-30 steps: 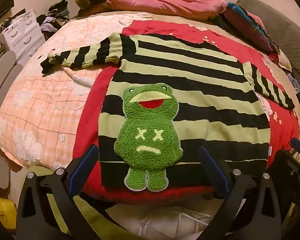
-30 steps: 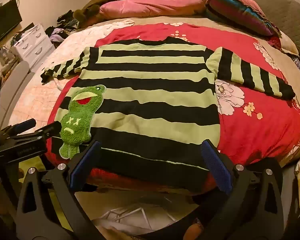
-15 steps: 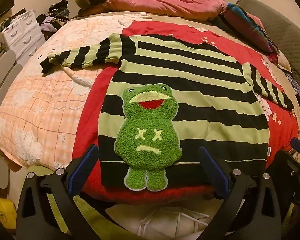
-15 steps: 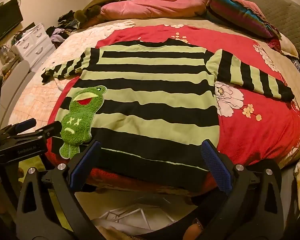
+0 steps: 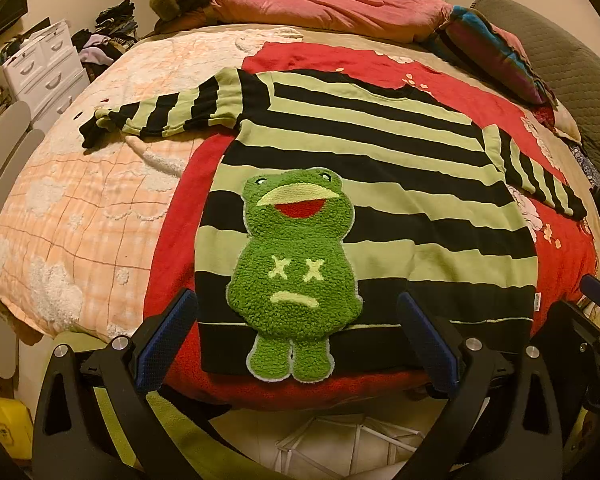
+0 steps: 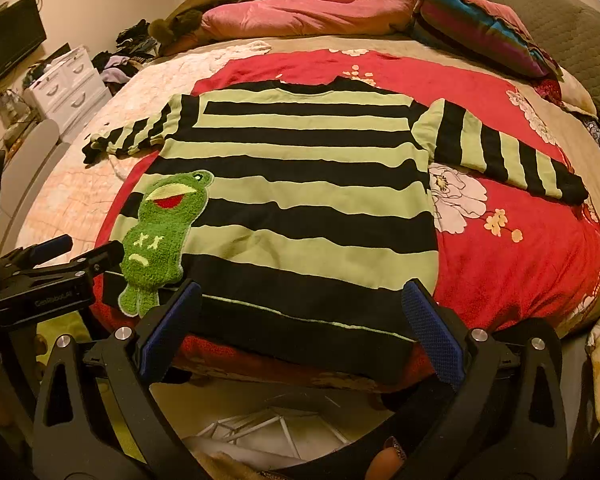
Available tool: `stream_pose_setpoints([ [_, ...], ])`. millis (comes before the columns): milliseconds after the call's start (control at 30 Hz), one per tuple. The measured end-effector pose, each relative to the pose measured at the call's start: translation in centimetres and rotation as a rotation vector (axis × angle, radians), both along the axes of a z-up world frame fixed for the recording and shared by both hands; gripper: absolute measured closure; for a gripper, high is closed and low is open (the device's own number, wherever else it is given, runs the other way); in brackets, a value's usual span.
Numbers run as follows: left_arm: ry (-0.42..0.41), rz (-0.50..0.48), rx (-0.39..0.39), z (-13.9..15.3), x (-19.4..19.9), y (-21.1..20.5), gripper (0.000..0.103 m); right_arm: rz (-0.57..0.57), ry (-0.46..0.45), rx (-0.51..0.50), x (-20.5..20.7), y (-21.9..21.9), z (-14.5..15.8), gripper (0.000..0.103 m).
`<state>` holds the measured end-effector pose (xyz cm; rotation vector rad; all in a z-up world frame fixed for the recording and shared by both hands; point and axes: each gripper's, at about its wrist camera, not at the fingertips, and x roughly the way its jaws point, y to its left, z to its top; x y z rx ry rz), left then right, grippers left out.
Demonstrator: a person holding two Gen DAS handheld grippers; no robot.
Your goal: Fold small clothes
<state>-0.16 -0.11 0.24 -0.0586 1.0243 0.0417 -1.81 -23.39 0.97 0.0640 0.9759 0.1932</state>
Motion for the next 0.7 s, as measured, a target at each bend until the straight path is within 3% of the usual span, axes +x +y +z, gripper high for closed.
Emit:
stream_pose_setpoints([
  [700, -0.007, -0.005, 0.002, 0.14, 0.00, -0.40, 0.004, -0.003, 0.001, -0.004, -0.03, 0.04, -0.08, 0.009],
])
